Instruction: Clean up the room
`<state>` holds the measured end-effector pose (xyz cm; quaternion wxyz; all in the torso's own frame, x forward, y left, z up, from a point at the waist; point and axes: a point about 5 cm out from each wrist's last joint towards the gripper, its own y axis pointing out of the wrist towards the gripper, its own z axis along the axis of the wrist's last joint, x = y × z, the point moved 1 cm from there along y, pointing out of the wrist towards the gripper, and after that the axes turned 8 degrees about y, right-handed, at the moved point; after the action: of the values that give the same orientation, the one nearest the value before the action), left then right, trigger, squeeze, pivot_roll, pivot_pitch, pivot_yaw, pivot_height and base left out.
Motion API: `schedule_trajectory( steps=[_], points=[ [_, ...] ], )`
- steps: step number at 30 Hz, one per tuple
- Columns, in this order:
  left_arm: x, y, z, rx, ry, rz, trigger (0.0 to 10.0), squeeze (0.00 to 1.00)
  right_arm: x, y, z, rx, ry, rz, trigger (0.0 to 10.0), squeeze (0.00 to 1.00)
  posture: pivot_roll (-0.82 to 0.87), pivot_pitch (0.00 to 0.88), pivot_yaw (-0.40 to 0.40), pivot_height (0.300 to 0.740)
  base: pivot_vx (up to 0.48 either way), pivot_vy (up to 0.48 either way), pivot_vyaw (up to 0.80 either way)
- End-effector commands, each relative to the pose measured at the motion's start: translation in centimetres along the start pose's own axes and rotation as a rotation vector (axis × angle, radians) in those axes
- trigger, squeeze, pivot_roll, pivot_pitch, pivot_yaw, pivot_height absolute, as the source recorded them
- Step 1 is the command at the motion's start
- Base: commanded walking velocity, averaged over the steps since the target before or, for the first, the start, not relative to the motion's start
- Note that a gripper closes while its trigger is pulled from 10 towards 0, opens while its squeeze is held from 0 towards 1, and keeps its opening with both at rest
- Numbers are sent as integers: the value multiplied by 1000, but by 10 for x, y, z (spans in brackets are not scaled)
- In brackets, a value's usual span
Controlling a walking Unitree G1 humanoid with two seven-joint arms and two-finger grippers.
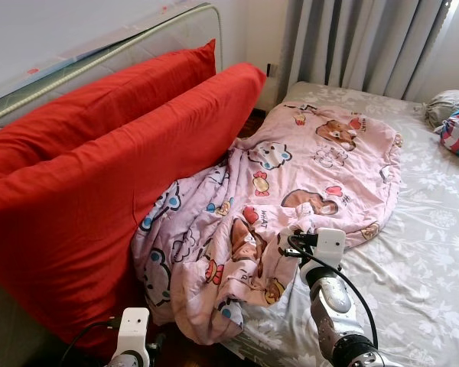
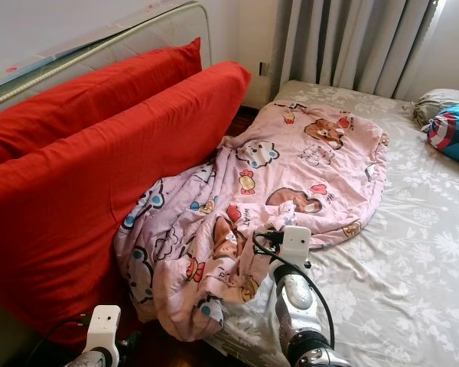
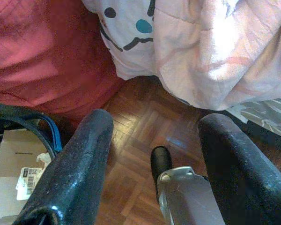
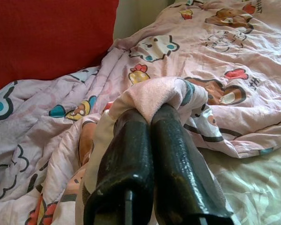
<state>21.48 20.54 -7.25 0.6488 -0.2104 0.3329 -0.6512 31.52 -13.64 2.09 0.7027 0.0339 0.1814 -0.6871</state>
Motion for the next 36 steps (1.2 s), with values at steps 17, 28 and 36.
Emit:
schedule_trajectory(
  steps=[17, 28, 36],
  points=[
    [-2, -1, -3, -14, -10, -6, 10000, 0, -4, 2, 0, -11, -8, 6, 10000, 0, -55, 0, 20, 740, -57, 0, 0],
    [-2, -1, -4, -12, -15, -5, 10000, 0, -3, 2, 0, -12, -10, -1, 10000, 0, -56, 0, 21, 740, -253, 0, 0],
    [-1, -1, -4, -13, -15, -7, 10000, 0, -3, 2, 0, -14, -11, 2, 10000, 0, -55, 0, 19, 740, -266, 0, 0]
  ],
)
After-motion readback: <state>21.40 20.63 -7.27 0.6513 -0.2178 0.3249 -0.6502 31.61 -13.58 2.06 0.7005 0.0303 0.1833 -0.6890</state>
